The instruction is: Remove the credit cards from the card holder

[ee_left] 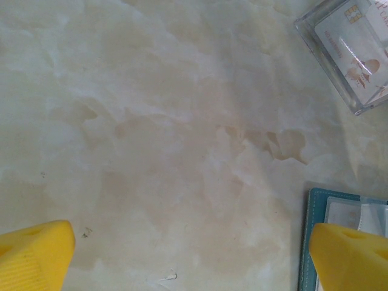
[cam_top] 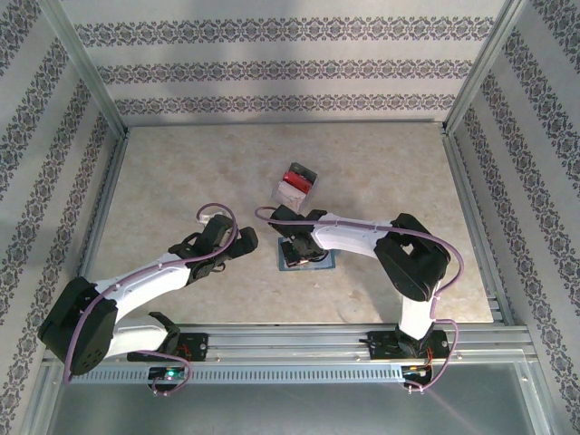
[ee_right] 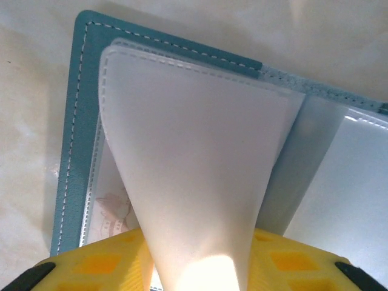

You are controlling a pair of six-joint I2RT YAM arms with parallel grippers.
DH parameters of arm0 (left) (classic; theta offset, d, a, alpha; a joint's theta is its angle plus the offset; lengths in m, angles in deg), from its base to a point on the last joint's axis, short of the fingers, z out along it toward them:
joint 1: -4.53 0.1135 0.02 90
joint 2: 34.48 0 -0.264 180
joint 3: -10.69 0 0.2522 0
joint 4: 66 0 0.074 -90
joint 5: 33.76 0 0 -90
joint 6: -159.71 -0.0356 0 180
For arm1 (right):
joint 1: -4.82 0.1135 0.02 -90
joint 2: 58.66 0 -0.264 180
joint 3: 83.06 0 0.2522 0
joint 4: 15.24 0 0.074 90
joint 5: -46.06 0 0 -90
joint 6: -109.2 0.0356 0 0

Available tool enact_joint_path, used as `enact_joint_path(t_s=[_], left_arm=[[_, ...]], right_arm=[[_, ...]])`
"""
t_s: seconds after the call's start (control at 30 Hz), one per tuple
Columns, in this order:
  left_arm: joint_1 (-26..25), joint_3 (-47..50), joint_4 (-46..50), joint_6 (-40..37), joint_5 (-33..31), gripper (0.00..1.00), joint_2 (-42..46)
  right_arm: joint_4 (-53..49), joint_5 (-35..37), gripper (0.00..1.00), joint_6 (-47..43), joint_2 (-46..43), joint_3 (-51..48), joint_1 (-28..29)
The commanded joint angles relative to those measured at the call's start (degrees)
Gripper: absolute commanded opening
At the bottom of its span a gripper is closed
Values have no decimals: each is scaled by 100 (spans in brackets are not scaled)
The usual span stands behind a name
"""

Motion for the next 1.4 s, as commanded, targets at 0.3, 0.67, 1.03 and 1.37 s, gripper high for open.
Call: enact_joint_path(t_s=[0.3,0.67,1.03,1.37], left_arm=[[102,-9,-24,-2,4,99,138],[104,-110,19,-40,17,99,101],[100,-320,16,-209,245,99,-76],[-195,-631,-85,-455,422,89,-350]], right_arm=[[-710,989,41,-96,-368,-16,-28],[-760,1240,41,-46,-843,-426,-251],[-588,1092,35,-77,-1319,-926,-611],[-444,925,31,-155,-1804,-1455,-1131]])
